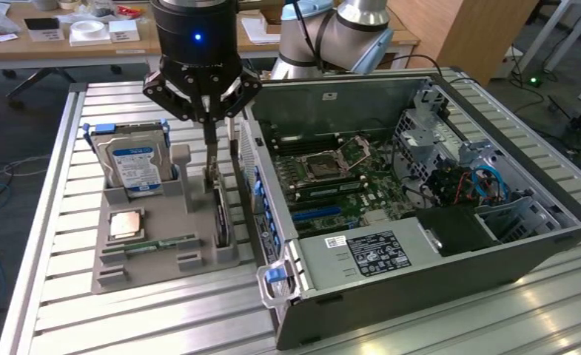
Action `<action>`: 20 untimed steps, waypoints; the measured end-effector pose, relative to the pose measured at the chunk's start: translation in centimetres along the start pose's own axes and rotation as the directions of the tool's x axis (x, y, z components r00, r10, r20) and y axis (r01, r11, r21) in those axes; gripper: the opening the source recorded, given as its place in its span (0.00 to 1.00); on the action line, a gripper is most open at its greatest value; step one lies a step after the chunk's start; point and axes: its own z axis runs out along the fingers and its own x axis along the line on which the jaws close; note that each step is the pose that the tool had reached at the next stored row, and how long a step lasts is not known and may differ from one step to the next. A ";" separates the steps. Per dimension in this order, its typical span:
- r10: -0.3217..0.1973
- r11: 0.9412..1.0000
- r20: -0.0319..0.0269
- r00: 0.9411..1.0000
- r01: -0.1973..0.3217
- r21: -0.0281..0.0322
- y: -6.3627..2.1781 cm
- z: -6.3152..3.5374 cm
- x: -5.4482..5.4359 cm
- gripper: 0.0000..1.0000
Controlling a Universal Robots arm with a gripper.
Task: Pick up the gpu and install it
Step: 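Reach for the gpu, then pick up the gpu and move the gpu toward the slot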
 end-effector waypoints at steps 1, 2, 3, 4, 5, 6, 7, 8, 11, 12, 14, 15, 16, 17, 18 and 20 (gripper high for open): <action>0.000 1.000 0.000 1.000 0.000 0.000 0.00 0.00 0.0 0.11; 0.000 1.000 0.000 1.000 0.000 0.000 0.00 0.01 0.0 0.11; 0.000 1.000 0.000 1.000 0.000 0.000 0.00 0.07 0.0 0.11; 0.000 1.000 0.000 1.000 0.000 -0.001 0.00 0.15 0.0 0.11; 0.000 1.000 0.000 1.000 0.000 0.000 -0.01 0.25 0.0 0.11; 0.000 1.000 0.000 1.000 0.000 0.000 -0.01 0.35 0.0 0.11; 0.000 1.000 0.000 1.000 0.000 0.000 -0.02 0.46 0.0 0.11; 0.000 1.000 0.000 1.000 0.000 0.000 -0.02 0.57 0.0 0.11; 0.000 1.000 0.000 1.000 0.000 0.000 -0.03 0.73 0.0 0.11; 0.000 1.000 0.000 1.000 0.000 0.000 -0.03 0.73 0.0 0.11; 0.000 1.000 0.000 1.000 0.000 0.000 -0.03 0.75 0.0 0.11; 0.000 1.000 0.000 1.000 0.000 0.000 -0.03 0.74 0.0 0.11; 0.000 1.000 0.000 1.000 0.000 0.000 -0.03 0.74 0.0 0.11; 0.000 1.000 0.000 1.000 0.000 0.000 -0.03 0.74 0.0 0.11; 0.000 1.000 0.000 1.000 0.000 0.000 -0.03 0.75 0.0 0.11; 0.000 1.000 0.000 1.000 0.000 -0.001 -0.02 0.75 0.0 0.11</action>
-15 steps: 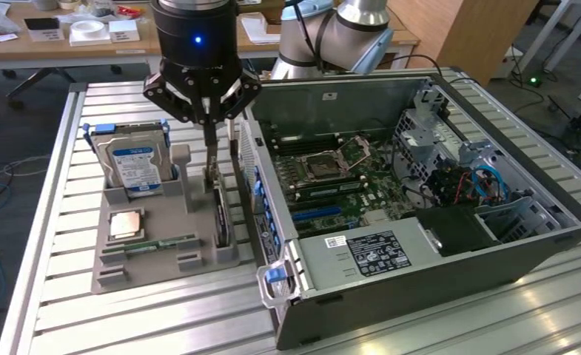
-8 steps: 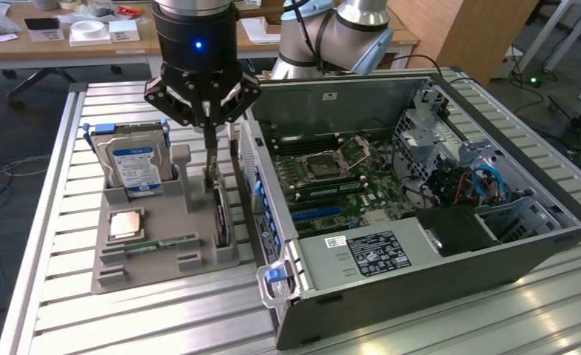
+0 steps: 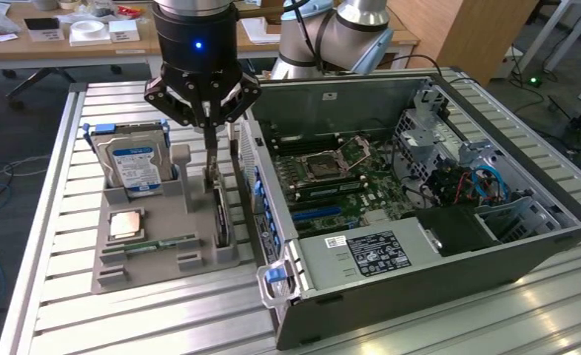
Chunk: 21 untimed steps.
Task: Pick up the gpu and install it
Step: 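Pick up the gpu and move the gpu toward the slot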
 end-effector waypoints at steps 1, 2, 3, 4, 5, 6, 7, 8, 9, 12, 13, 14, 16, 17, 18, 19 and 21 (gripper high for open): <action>0.000 1.000 0.000 1.000 0.000 0.000 0.00 0.00 0.0 0.11; 0.000 1.000 0.000 1.000 0.000 -0.001 0.00 -0.01 0.0 0.11; 0.000 1.000 0.000 1.000 0.000 -0.001 0.00 -0.01 0.0 0.11; 0.000 1.000 0.000 1.000 0.000 -0.001 0.00 0.00 0.0 0.11; 0.000 1.000 0.000 1.000 0.000 -0.002 0.00 -0.01 0.0 0.11; 0.000 1.000 0.000 1.000 0.000 -0.002 0.00 -0.01 0.0 0.11; 0.000 1.000 0.000 1.000 0.000 -0.002 0.00 -0.01 0.0 0.11; 0.000 1.000 0.000 1.000 0.000 -0.003 -0.01 0.00 0.0 0.11; 0.000 1.000 0.000 1.000 0.000 -0.003 -0.01 -0.01 0.0 0.17; 0.000 1.000 0.000 1.000 0.000 -0.004 -0.01 -0.01 0.0 0.29; 0.000 1.000 0.000 1.000 0.000 -0.005 0.00 -0.01 0.0 0.35; 0.000 1.000 0.000 1.000 0.000 -0.005 -0.01 -0.01 0.0 0.35; 0.000 1.000 -0.001 1.000 0.000 -0.006 -0.01 -0.01 0.0 0.42; 0.000 1.000 -0.001 1.000 0.000 -0.006 0.00 0.00 0.0 0.42; 0.000 1.000 0.000 1.000 0.000 -0.006 -0.01 0.08 0.0 0.42; 0.000 1.000 -0.001 1.000 0.000 -0.006 -0.02 0.27 0.0 0.42; 0.000 1.000 -0.001 1.000 0.000 -0.006 -0.04 0.63 0.0 0.42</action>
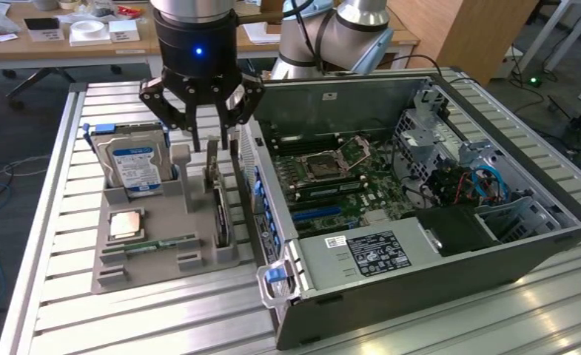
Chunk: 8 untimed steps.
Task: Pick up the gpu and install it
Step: 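Pick up the gpu and move the gpu toward the slot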
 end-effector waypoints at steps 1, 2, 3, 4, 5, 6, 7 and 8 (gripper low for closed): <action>0.000 1.000 0.000 1.000 0.000 0.000 -0.01 0.18 0.0 0.42; 0.000 1.000 0.000 1.000 0.000 0.000 -0.02 0.36 0.0 0.42; 0.000 1.000 0.000 1.000 0.000 0.000 -0.03 0.54 0.1 0.42; 0.000 1.000 0.000 1.000 0.000 0.000 -0.04 0.72 0.1 0.42; 0.000 1.000 0.000 1.000 0.000 0.000 -0.05 0.91 0.1 0.42; 0.000 1.000 0.000 1.000 0.000 0.000 -0.06 1.09 0.1 0.42; 0.000 1.000 0.000 1.000 0.000 0.000 -0.07 1.27 0.2 0.42; 0.000 1.000 0.000 1.000 0.000 0.000 -0.09 1.45 0.2 0.42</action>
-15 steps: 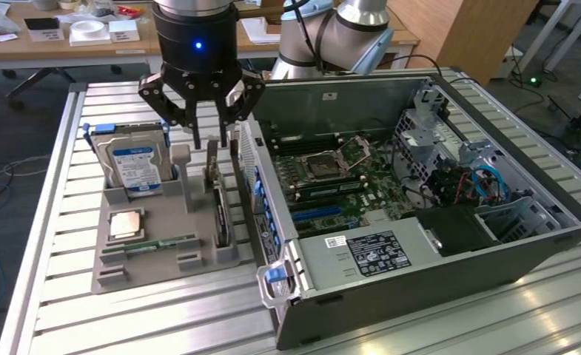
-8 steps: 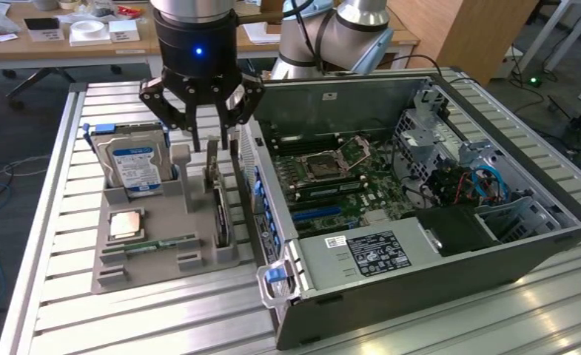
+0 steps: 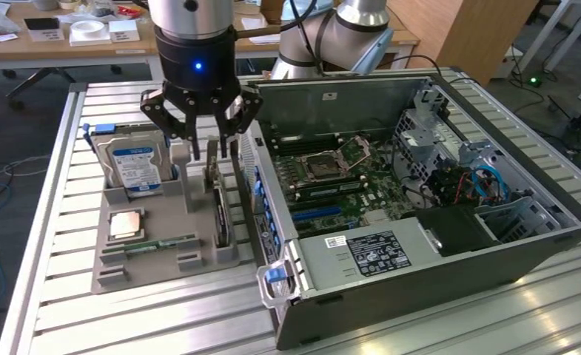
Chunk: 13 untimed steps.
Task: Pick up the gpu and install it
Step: 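Pick up the gpu and move the gpu toward the slot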
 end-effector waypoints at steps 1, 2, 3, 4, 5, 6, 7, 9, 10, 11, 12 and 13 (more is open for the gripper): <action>0.000 1.000 0.000 1.000 0.000 0.000 -0.01 0.18 0.0 0.42; 0.000 1.000 0.000 1.000 0.000 0.000 -0.02 0.36 0.1 0.42; 0.000 1.000 0.000 1.000 0.000 0.000 -0.03 0.54 0.1 0.42; 0.000 1.000 0.000 1.000 0.000 0.000 -0.04 0.73 0.1 0.42; 0.000 1.000 0.000 1.000 0.000 0.000 -0.05 0.91 0.1 0.42; 0.000 1.000 0.000 1.000 0.000 0.000 -0.06 1.09 0.1 0.42; 0.000 1.000 0.000 1.000 0.000 0.000 -0.07 1.26 0.1 0.42; 0.000 1.000 0.000 1.000 0.000 0.000 -0.09 1.63 0.2 0.42; 0.000 1.000 0.000 1.000 0.000 0.000 -0.10 1.81 0.2 0.42; 0.000 1.000 0.000 1.000 0.000 0.000 -0.11 1.99 0.2 0.42; 0.000 1.000 0.000 1.000 0.000 0.000 -0.12 2.17 0.2 0.42; 0.000 1.000 0.000 1.000 0.000 0.000 -0.13 2.35 0.3 0.42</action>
